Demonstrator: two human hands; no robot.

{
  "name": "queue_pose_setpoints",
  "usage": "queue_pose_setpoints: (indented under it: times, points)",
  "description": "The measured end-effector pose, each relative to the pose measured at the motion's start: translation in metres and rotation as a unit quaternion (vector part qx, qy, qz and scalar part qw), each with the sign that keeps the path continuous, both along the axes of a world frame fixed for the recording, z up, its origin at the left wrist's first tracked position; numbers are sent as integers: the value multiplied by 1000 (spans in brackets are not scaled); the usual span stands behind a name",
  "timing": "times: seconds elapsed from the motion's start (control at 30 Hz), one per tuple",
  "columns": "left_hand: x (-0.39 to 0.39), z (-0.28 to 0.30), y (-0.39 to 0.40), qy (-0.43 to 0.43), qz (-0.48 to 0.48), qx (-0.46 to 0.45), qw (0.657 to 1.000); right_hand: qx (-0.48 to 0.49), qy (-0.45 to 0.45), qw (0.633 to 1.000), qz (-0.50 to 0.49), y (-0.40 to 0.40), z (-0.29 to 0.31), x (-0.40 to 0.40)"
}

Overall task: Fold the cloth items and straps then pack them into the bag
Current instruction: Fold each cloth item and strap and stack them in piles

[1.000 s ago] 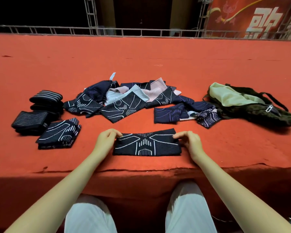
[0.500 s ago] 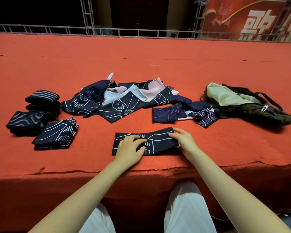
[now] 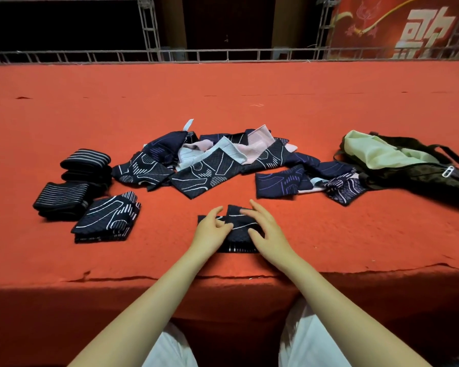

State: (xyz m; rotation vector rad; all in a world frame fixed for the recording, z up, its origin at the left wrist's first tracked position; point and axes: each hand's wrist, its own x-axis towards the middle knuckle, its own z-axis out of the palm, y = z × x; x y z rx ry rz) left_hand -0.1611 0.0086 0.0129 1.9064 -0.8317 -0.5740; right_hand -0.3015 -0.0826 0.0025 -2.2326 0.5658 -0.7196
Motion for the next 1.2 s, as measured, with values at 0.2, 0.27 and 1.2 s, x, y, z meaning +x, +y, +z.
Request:
queue_pose_setpoints:
  times: [0.2, 0.27, 1.2]
  points:
    - [-2, 0, -3, -140, -21, 60, 988, -93, 163, 982, -24, 2, -9, 9]
    - [-2, 5, -1, -128, -24, 45, 990, -94, 152, 984, -14, 5, -9, 11]
    - [52, 22, 60, 21, 111, -20, 993, 255, -2, 967, 26, 29, 12, 78]
